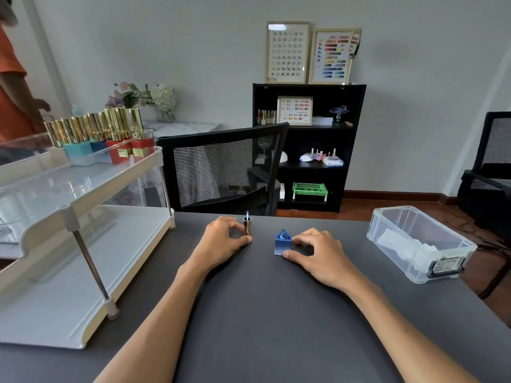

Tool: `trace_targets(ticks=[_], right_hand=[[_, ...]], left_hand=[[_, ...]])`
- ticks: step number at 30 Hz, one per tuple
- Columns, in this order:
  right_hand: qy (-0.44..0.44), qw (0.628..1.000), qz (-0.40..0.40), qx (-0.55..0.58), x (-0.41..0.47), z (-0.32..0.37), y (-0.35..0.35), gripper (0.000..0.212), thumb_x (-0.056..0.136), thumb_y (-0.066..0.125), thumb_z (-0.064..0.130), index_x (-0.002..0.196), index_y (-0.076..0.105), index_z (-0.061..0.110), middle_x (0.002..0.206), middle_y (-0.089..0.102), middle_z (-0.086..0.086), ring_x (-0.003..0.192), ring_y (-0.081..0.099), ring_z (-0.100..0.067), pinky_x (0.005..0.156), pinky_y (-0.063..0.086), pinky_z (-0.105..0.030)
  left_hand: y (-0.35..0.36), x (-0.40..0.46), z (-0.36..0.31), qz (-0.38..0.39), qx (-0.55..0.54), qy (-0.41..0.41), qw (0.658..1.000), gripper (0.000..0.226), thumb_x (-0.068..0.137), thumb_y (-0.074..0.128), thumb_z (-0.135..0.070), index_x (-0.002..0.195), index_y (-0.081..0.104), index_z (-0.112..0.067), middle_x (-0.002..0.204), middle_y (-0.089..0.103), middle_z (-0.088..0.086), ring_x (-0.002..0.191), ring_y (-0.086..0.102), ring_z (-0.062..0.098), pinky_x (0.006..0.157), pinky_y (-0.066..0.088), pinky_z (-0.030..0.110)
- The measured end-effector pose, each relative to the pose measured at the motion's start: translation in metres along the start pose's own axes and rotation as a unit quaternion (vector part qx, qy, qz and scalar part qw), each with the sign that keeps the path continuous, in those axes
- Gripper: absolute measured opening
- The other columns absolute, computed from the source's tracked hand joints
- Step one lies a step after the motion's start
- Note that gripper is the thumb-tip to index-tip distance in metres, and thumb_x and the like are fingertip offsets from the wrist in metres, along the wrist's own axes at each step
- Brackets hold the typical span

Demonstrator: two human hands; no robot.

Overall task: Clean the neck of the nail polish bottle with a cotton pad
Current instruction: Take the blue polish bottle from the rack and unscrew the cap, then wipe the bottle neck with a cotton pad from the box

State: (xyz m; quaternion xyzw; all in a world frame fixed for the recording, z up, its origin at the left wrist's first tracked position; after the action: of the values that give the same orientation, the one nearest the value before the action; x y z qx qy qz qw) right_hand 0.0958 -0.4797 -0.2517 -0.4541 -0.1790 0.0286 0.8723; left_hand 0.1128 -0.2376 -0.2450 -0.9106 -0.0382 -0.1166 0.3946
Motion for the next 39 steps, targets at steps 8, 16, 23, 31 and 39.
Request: trace_targets(ticks=[8,16,23,31,39], right_hand=[[-0.004,1.0,0.009,0.007,0.0,-0.002,-0.002,0.042,0.087,0.065,0.058,0.119,0.069,0.031,0.119,0.062,0.012,0.113,0.051,-0.014,0.101,0.039,-0.042],[-0.001,1.0,0.017,0.009,-0.002,0.001,-0.004,0.044,0.087,0.066,0.055,0.122,0.069,0.029,0.121,0.064,0.01,0.116,0.054,-0.014,0.103,0.04,-0.045],[0.013,0.999,0.041,0.027,-0.013,-0.001,-0.015,0.044,0.088,0.071,0.046,0.123,0.07,0.02,0.12,0.064,0.004,0.115,0.056,-0.015,0.103,0.043,-0.039],[0.021,0.998,0.032,0.054,-0.016,-0.013,-0.02,0.04,0.085,0.075,0.042,0.119,0.072,0.022,0.109,0.061,0.01,0.099,0.057,-0.005,0.079,0.038,-0.013],[0.039,0.997,0.028,0.065,-0.024,-0.015,-0.025,0.037,0.087,0.074,0.038,0.12,0.072,0.022,0.121,0.066,0.01,0.104,0.059,-0.005,0.094,0.046,-0.022]], left_hand=[[-0.019,-0.035,0.013,-0.029,0.031,-0.042,0.998,0.033,0.081,0.079,-0.041,0.109,0.073,-0.023,0.121,0.062,-0.004,0.121,0.054,0.015,0.097,0.035,0.021],[-0.015,-0.092,-0.011,-0.035,0.067,0.037,0.996,0.011,0.087,0.071,-0.041,0.095,0.071,-0.034,0.101,0.062,-0.017,0.106,0.049,0.004,0.087,0.033,0.016],[0.018,-0.076,-0.047,0.018,0.062,0.115,0.991,0.033,0.096,0.062,-0.033,0.128,0.06,-0.027,0.111,0.059,-0.016,0.114,0.048,0.004,0.091,0.029,0.006],[0.04,-0.038,-0.063,0.099,0.013,0.117,0.988,0.047,0.092,0.067,-0.042,0.135,0.057,-0.029,0.125,0.062,-0.013,0.118,0.053,0.002,0.103,0.039,0.017],[0.054,-0.023,-0.071,0.09,-0.012,0.127,0.988,0.028,0.086,0.074,-0.04,0.108,0.074,-0.022,0.096,0.068,-0.018,0.09,0.06,-0.006,0.078,0.04,0.005]])
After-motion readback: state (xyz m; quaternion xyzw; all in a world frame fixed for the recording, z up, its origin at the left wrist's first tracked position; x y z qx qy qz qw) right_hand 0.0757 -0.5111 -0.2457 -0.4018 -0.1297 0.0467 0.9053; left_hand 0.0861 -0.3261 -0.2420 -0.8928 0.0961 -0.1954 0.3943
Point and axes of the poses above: each hand's wrist, its own x-axis towards the middle knuckle, its own y-axis out of the palm, z = x × y, the point moved 4 cm from there along x, towards the middle knuckle
